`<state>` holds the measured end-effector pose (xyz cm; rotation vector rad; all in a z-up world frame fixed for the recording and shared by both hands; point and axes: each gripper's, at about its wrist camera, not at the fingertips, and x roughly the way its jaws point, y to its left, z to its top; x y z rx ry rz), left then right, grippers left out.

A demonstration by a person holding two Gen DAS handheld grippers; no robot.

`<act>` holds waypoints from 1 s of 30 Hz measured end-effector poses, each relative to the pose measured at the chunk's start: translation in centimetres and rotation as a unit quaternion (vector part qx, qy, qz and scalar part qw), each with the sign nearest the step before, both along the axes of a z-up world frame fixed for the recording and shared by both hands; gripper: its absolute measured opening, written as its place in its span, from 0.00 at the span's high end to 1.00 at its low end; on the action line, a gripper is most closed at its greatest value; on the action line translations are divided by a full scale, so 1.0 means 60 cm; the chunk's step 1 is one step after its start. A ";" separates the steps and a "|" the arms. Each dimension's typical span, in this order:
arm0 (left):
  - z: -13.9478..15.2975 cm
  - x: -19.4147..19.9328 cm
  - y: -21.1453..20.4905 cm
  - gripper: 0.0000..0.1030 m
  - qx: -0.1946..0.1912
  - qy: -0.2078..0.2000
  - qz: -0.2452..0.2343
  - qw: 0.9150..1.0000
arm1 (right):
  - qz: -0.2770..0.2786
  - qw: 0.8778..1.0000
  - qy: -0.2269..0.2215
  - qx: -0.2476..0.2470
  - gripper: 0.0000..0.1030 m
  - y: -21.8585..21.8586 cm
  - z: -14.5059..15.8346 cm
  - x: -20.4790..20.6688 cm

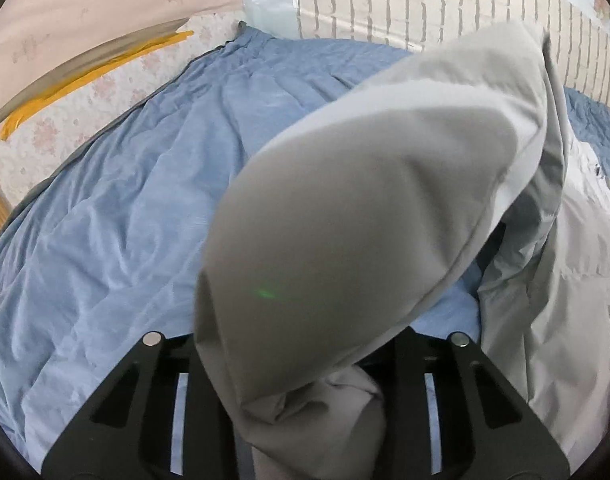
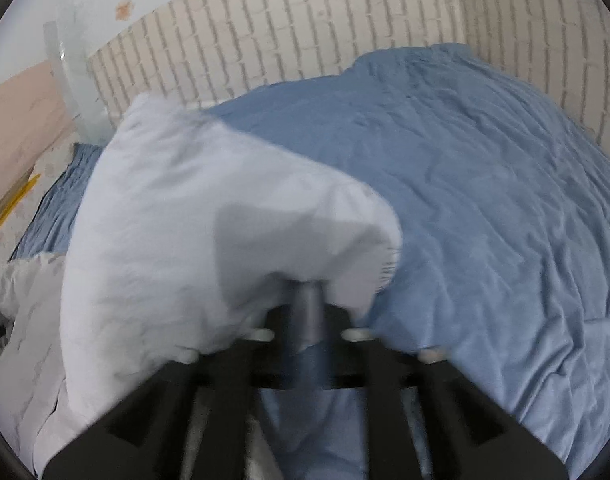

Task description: Fold large clothes

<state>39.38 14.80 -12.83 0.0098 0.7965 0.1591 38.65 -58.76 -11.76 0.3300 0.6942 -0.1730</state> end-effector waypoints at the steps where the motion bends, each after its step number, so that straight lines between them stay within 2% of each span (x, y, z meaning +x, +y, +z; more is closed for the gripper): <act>1: -0.006 0.012 -0.007 0.71 -0.003 -0.001 -0.001 1.000 | -0.013 1.000 -0.016 0.012 0.04 -0.007 0.000 -0.008; 3: -0.015 0.021 -0.017 0.68 -0.005 -0.004 -0.005 1.000 | -0.005 0.997 -0.034 0.072 0.02 -0.038 -0.014 0.005; 5: -0.021 0.009 -0.011 0.58 0.003 -0.012 -0.003 1.000 | 0.001 0.994 -0.033 0.106 0.02 -0.048 -0.027 0.019; 9: -0.041 0.009 -0.015 0.40 0.008 -0.032 0.002 0.999 | 0.012 0.990 -0.022 0.138 0.02 -0.059 -0.052 0.068; 11: -0.053 0.017 -0.013 0.28 0.011 -0.036 0.004 0.999 | 0.013 0.987 -0.004 0.162 0.02 -0.056 -0.075 0.099; 12: -0.059 0.024 -0.017 0.27 0.010 -0.035 0.003 0.999 | 0.013 0.985 0.006 0.171 0.02 -0.055 -0.084 0.110; 14: -0.074 0.035 -0.031 0.27 0.015 -0.029 -0.006 0.999 | 0.027 0.981 0.029 0.188 0.10 -0.043 -0.104 0.140; 15: -0.083 0.040 -0.040 0.27 0.024 -0.026 -0.012 0.999 | 0.031 0.982 0.026 0.182 0.31 -0.032 -0.104 0.136; 16: -0.087 0.044 -0.046 0.28 0.030 -0.023 -0.018 0.999 | 0.037 0.983 0.016 0.178 0.59 -0.025 -0.100 0.136; 18: -0.096 0.055 -0.057 0.41 0.036 -0.013 -0.026 0.999 | 0.033 0.985 0.004 0.169 0.88 -0.022 -0.091 0.122; 19: -0.097 0.058 -0.055 0.49 0.033 -0.010 -0.024 0.999 | 0.033 0.989 0.004 0.144 0.93 -0.018 -0.079 0.114; 21: -0.094 0.064 -0.042 0.61 0.014 -0.009 -0.012 1.000 | 0.029 0.994 0.002 0.103 0.96 -0.011 -0.052 0.088; 23: -0.083 0.067 -0.032 0.75 0.002 -0.010 0.002 1.000 | 0.014 0.997 -0.022 0.076 0.97 -0.023 -0.004 0.043; 24: -0.075 0.066 -0.028 0.77 0.002 -0.012 0.006 1.000 | 0.000 0.997 -0.039 0.061 0.97 -0.038 0.030 0.010; 27: -0.034 0.063 -0.020 0.85 0.047 -0.034 0.014 0.998 | -0.038 0.996 -0.064 0.056 0.97 -0.090 0.099 -0.078; 30: 0.028 0.063 0.009 0.86 0.089 -0.050 0.039 0.994 | -0.115 0.992 -0.059 -0.002 0.97 -0.161 0.161 -0.171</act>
